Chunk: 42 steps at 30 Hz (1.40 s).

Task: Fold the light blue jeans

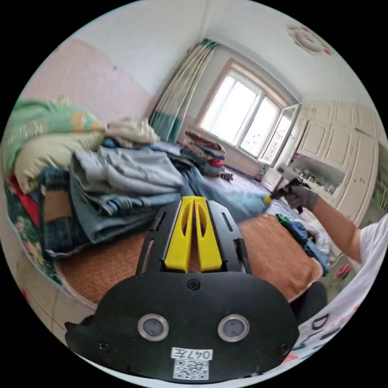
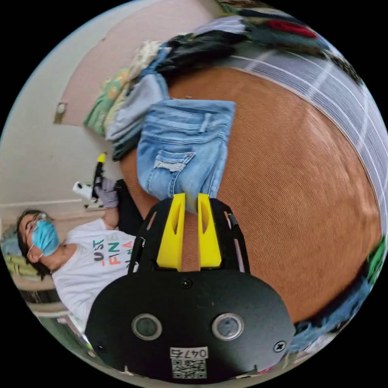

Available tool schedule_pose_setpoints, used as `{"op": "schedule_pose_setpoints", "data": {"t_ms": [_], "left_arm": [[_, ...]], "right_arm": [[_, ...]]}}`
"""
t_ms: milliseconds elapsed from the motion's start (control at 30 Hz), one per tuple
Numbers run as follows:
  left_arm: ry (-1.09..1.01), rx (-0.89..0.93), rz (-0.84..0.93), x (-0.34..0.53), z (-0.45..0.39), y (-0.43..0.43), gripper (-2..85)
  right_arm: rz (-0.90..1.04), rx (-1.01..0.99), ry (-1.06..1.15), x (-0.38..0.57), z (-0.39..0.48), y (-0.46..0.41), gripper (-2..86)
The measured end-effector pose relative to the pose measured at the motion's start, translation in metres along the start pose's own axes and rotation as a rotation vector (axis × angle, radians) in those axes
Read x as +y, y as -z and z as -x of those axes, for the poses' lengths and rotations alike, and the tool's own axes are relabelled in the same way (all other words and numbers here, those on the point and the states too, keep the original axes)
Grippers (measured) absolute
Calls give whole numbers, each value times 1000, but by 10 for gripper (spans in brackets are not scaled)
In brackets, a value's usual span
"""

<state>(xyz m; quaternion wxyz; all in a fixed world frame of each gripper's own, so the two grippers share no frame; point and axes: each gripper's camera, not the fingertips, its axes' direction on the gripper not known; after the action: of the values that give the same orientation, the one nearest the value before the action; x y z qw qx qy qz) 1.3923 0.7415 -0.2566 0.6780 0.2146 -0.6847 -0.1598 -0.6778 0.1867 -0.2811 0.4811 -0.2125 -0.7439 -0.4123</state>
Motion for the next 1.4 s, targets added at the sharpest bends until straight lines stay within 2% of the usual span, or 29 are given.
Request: {"op": "schedule_pose_setpoints", "data": {"t_ms": [67,133,200,300,400,500,600,667,833,1000,1133,1200,1300,1400], "left_arm": [[-91,-74,-32,-1,-22,1,-10],[-149,32,156,-3,-41,-33,-10],[-131,199,325,0,-52,-67,-10],[-73,420,497,8,-72,-113,-10],[-62,495,550,9,-97,-136,-10],[-124,461,556,4,-127,-143,-10],[-186,420,563,1,-153,-148,-10],[-215,388,571,0,-166,-150,-10],[-268,242,624,0,-198,-158,-9],[-279,252,568,-9,-229,-146,-1],[-334,393,585,-7,-273,-149,35],[-385,420,608,-2,-297,-153,46],[-475,392,614,6,-333,-156,50],[-514,362,638,13,-353,-163,48]], "right_arm": [[-68,210,-198,63,-33,1,86],[-247,298,-243,122,-20,10,94],[-474,298,-160,175,38,9,97],[-588,287,6,192,129,-16,104],[-612,294,132,177,205,-43,118],[-553,423,165,151,254,-68,125],[-465,592,152,146,270,-101,67],[-516,657,163,173,274,-106,38],[-456,501,289,260,250,-97,15],[-354,286,338,368,196,-76,25],[-388,317,281,423,194,-76,64],[-481,358,266,456,213,-74,88],[-647,354,289,491,242,-69,94],[-628,441,308,495,263,-90,93]]}}
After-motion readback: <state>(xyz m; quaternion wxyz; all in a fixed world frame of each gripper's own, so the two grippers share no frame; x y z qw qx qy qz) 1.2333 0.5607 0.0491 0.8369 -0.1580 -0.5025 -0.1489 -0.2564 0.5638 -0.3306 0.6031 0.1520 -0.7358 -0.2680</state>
